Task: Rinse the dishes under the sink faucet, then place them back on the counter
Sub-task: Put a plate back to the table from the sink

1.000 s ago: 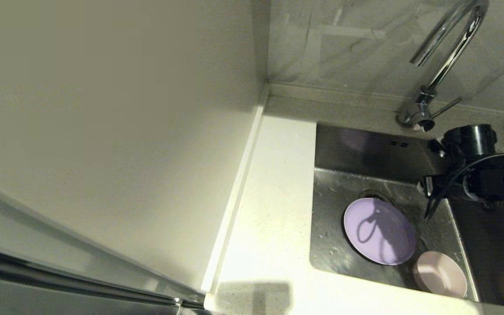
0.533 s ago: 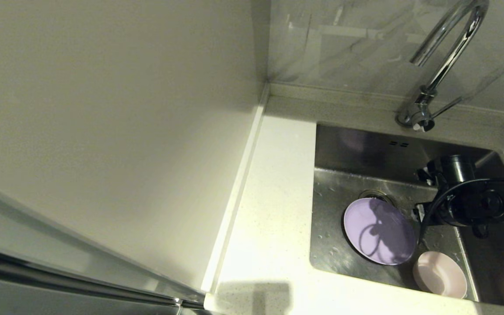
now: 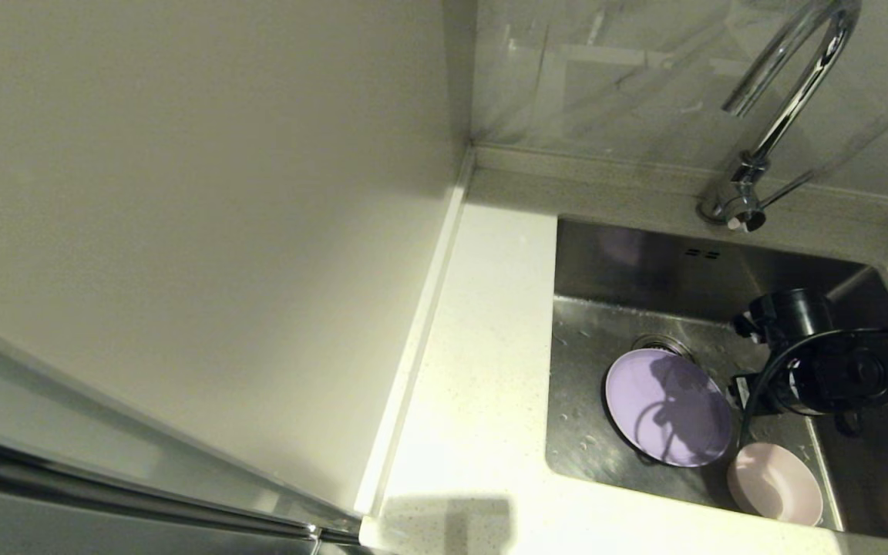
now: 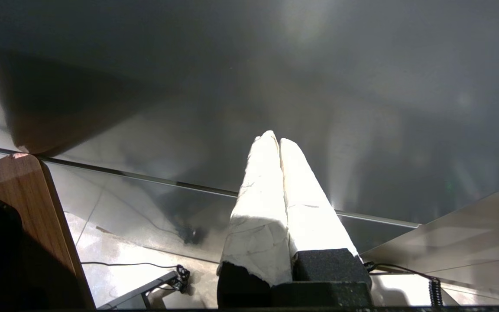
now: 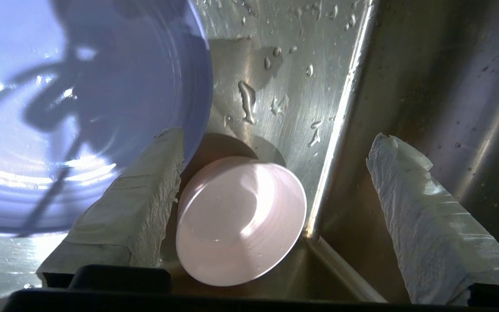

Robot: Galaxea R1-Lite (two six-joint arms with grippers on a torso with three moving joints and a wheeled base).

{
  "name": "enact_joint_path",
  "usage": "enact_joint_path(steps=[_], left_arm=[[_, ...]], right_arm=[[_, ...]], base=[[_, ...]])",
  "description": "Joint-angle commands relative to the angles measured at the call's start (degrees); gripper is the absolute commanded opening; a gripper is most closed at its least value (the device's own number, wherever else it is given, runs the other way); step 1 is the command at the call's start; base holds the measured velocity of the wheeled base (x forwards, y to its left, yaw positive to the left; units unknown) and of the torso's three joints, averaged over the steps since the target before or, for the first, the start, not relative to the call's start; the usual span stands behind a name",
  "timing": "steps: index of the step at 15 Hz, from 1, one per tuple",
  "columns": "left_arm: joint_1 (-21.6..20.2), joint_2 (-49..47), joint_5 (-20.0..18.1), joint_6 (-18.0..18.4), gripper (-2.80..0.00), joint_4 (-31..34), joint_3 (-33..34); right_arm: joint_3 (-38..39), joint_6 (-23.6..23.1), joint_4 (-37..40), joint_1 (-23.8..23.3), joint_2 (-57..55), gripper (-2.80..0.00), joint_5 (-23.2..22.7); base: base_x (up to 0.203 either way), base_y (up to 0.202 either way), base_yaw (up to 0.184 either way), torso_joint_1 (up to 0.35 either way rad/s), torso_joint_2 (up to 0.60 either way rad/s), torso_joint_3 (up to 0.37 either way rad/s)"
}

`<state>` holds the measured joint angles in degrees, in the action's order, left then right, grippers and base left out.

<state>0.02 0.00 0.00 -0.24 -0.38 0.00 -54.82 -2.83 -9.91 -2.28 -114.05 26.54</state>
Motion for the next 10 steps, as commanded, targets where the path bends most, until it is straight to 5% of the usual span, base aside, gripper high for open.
enact_joint_path(steps=[1, 10], left_arm=[[0.05, 0.00, 0.00, -0.02, -2.80, -0.02, 0.18], [-0.02, 0.00, 0.04, -0.02, -2.80, 0.03, 0.18]], right_arm=[[0.08, 0.11, -0.21, -0.07, -1.35, 0.00, 1.21], [1.35, -1.29, -3.98, 3.66, -4.95, 0.00, 2.28]], base=[[0.000, 0.000, 0.000, 0.000, 0.00, 0.000], [0.000, 0.000, 0.000, 0.000, 0.00, 0.000]])
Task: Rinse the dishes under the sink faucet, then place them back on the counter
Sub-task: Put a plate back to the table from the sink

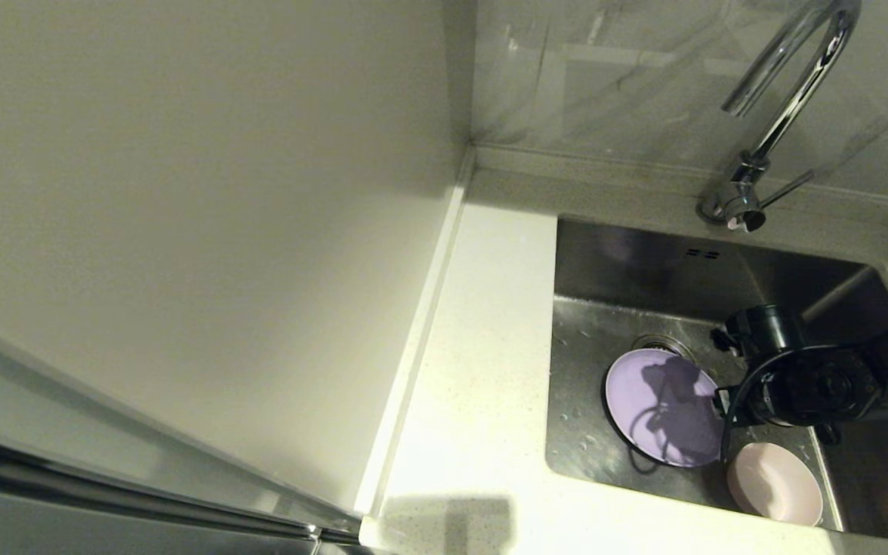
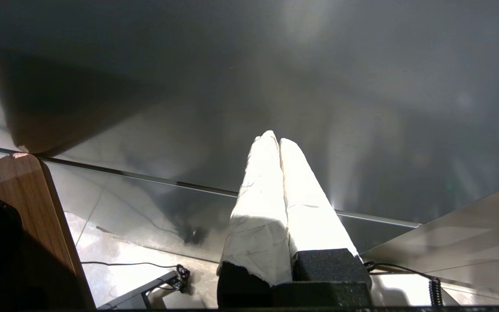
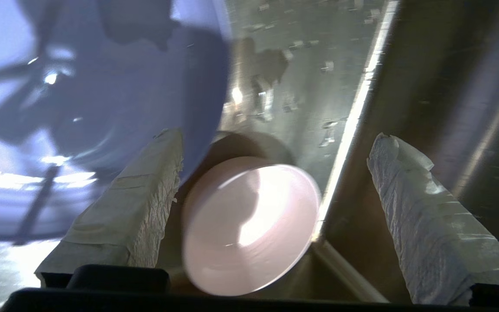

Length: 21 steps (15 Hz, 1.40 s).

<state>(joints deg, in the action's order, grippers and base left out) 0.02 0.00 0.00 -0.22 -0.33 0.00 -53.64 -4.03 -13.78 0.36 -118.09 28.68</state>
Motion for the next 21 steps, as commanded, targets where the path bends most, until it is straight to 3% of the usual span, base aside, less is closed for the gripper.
enact_joint_path(steps=[1, 5, 10, 14, 17, 21], left_arm=[[0.02, 0.00, 0.00, -0.04, -2.80, -0.06, 0.15], [-0.02, 0.00, 0.00, -0.04, -2.80, -0.10, 0.18], [-0.02, 0.00, 0.00, -0.04, -2.80, -0.10, 0.17], [-0.01, 0.00, 0.00, -0.04, -2.80, -0.02, 0.18], [0.06, 0.00, 0.00, -0.04, -2.80, -0.11, 0.18], [-0.02, 0.00, 0.00, -0.04, -2.80, -0.02, 0.18]], right_arm=[[0.57, -0.55, -0.11, 1.62, -0.94, 0.00, 0.15], [0.72, -0.98, -1.09, 4.21, -1.09, 0.00, 0.15], [-3.44, 1.03, -8.10, 4.56, -1.72, 0.00, 0.60], [-8.20, 5.43, -8.71, 4.28, -2.38, 0.00, 5.62], [-11.21, 5.45, -10.38, 3.32, -3.00, 0.00, 9.85], [-10.70, 4.83, -10.07, 2.91, -3.55, 0.00, 10.79]], base=[[0.000, 0.000, 0.000, 0.000, 0.00, 0.000], [0.000, 0.000, 0.000, 0.000, 0.00, 0.000], [0.000, 0.000, 0.000, 0.000, 0.00, 0.000], [0.000, 0.000, 0.000, 0.000, 0.00, 0.000], [0.000, 0.000, 0.000, 0.000, 0.00, 0.000], [0.000, 0.000, 0.000, 0.000, 0.00, 0.000]])
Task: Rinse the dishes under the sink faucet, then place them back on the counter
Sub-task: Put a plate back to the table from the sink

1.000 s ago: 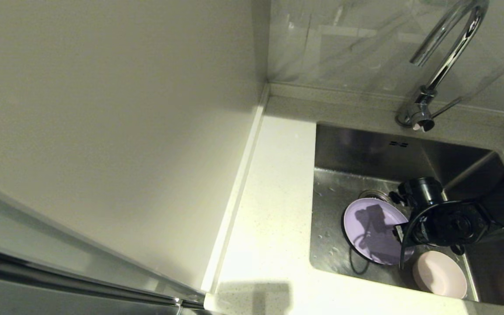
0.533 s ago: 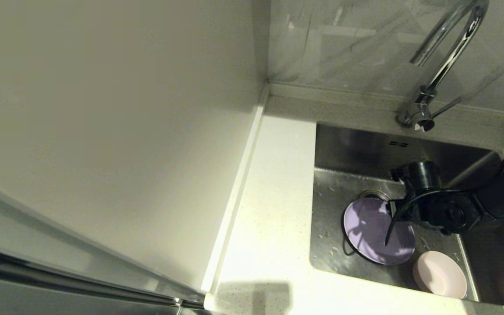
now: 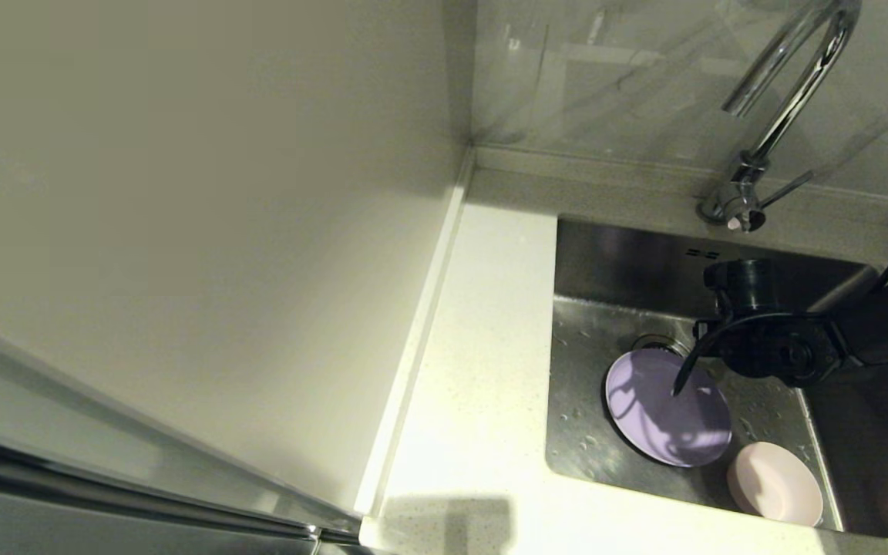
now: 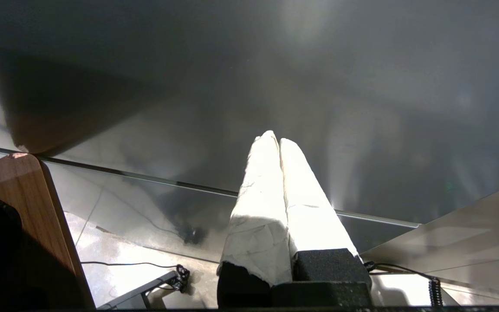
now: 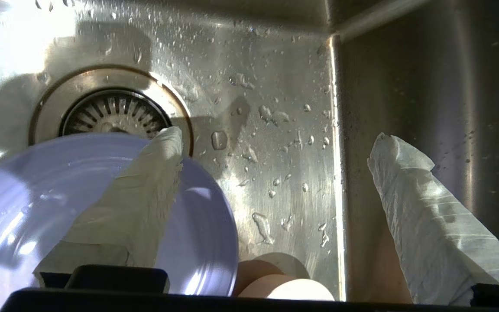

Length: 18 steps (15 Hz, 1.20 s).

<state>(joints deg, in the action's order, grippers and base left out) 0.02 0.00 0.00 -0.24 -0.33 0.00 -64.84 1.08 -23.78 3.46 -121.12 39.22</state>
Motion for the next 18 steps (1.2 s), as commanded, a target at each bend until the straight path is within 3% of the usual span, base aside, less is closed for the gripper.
enact_joint_path(steps=[1, 4, 7, 12, 16, 18], left_arm=[[0.04, 0.00, 0.00, -0.02, -2.80, -0.10, 0.16], [-0.02, 0.00, 0.00, -0.02, -2.80, -0.02, 0.18], [-0.02, 0.00, 0.00, -0.02, -2.80, -0.02, 0.18], [0.05, 0.00, 0.00, -0.02, -2.80, -0.03, 0.13], [-0.02, 0.00, 0.00, -0.02, -2.80, -0.11, 0.18], [0.05, 0.00, 0.02, -0.02, -2.80, -0.09, 0.18]], right_arm=[[1.30, -1.39, -0.04, -0.53, -0.67, 0.00, 0.25], [4.98, -6.86, 0.49, -1.56, -0.58, 0.00, 0.21], [2.69, -6.80, 7.29, -2.14, -0.54, 0.00, -0.22], [-0.43, 0.50, 21.47, -1.78, -0.38, 0.00, -4.30], [-11.78, 10.99, 42.05, -1.82, -0.10, 0.00, -16.80], [-13.69, 14.52, 45.65, -1.81, -1.95, 0.00, -19.14]], base=[[0.000, 0.000, 0.000, 0.000, 0.00, 0.000], [0.000, 0.000, 0.000, 0.000, 0.00, 0.000], [0.000, 0.000, 0.000, 0.000, 0.00, 0.000], [0.000, 0.000, 0.000, 0.000, 0.00, 0.000], [0.000, 0.000, 0.000, 0.000, 0.00, 0.000], [0.000, 0.000, 0.000, 0.000, 0.00, 0.000]])
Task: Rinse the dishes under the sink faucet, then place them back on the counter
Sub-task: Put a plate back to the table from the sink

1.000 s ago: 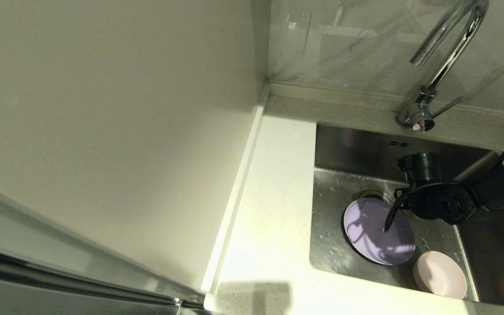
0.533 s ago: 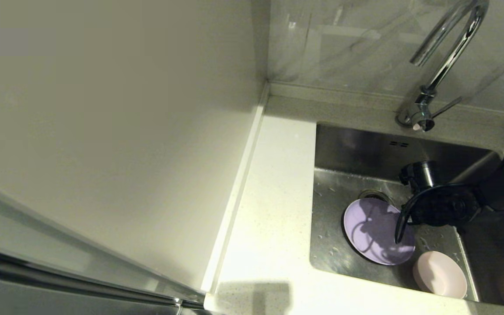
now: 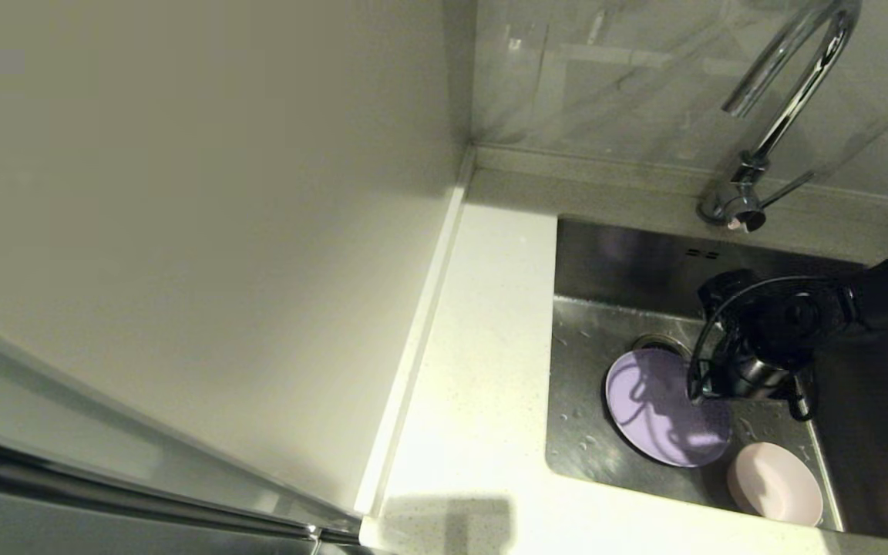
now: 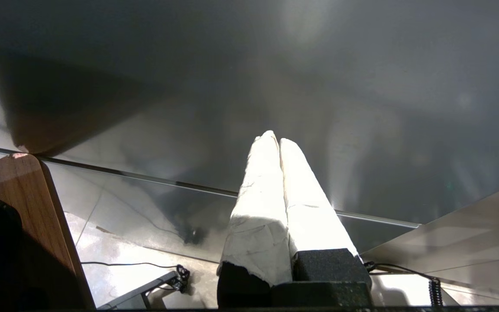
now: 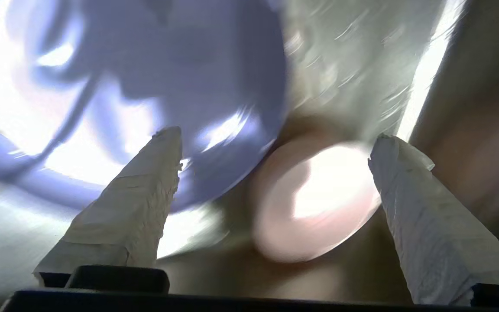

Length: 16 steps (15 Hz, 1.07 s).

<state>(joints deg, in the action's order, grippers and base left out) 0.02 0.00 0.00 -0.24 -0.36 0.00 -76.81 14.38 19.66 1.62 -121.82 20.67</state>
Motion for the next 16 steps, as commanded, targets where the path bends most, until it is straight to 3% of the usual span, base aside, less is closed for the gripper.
enact_joint_path(steps=[1, 11, 14, 16], left_arm=[[0.02, 0.00, 0.00, -0.02, -2.80, -0.02, 0.18], [0.06, 0.00, 0.00, -0.02, -2.80, 0.01, 0.18], [0.00, 0.00, 0.00, -0.02, -2.80, -0.04, 0.18], [0.06, 0.00, 0.00, -0.02, -2.80, -0.06, 0.17]], right_arm=[[-1.64, 1.26, 2.22, -0.04, -1.69, 0.00, -0.71], [-0.62, 1.62, -3.31, -0.31, -3.78, 0.00, -0.81], [-0.20, 5.98, -3.31, -1.70, -4.16, 0.00, -1.09], [0.12, 6.49, -3.40, -2.37, -4.79, 0.00, -1.30]], base=[[0.000, 0.000, 0.000, 0.000, 0.00, 0.000], [0.000, 0.000, 0.000, 0.000, 0.00, 0.000], [0.000, 0.000, 0.000, 0.000, 0.00, 0.000], [0.000, 0.000, 0.000, 0.000, 0.00, 0.000]])
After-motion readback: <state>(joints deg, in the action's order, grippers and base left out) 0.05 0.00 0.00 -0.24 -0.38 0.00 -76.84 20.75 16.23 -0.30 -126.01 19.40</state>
